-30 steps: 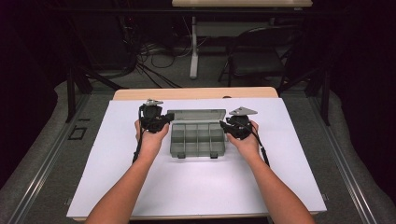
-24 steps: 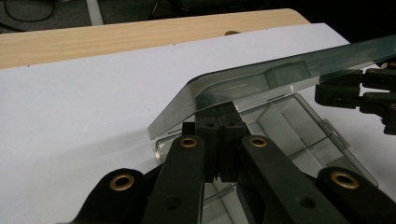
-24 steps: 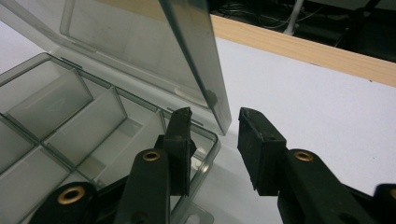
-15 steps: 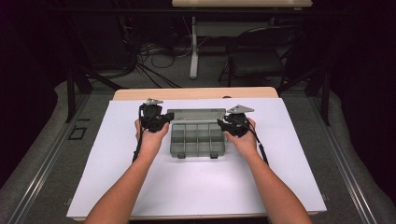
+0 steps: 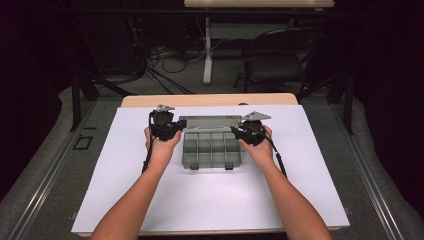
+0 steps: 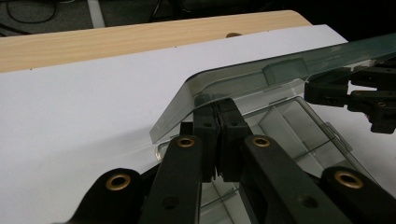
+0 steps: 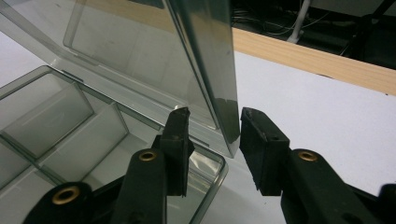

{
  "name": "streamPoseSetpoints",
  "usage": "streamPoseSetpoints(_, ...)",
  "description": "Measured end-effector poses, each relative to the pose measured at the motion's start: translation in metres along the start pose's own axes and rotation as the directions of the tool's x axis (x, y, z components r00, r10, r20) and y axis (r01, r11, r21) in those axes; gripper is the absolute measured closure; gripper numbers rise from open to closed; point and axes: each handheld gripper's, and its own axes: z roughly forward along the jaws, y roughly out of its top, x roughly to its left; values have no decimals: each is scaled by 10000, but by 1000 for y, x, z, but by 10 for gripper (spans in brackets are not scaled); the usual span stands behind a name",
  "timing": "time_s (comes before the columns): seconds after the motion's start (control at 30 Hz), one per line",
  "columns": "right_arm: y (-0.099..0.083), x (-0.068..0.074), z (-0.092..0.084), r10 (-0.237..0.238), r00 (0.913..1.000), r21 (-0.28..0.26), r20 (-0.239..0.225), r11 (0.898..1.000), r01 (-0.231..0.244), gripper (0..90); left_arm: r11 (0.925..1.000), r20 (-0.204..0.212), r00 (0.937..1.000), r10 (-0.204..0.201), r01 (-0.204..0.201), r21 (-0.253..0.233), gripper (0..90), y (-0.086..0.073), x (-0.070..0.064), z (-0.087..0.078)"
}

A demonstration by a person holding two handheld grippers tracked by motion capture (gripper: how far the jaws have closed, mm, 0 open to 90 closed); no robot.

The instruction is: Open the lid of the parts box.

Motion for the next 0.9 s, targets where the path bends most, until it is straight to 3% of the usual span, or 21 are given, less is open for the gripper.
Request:
streamPoseSetpoints(0.47, -1, -3, 0, 145, 9999, 7, 28, 9999, -145, 691, 10000, 201, 9998, 20, -21, 62, 752, -5, -1, 0)
streamPoseSetpoints(0.9, -2, -7, -3, 187, 9997, -9, 140, 9998, -187, 816, 9998, 169, 9998, -49, 46, 178, 745, -7, 2, 1)
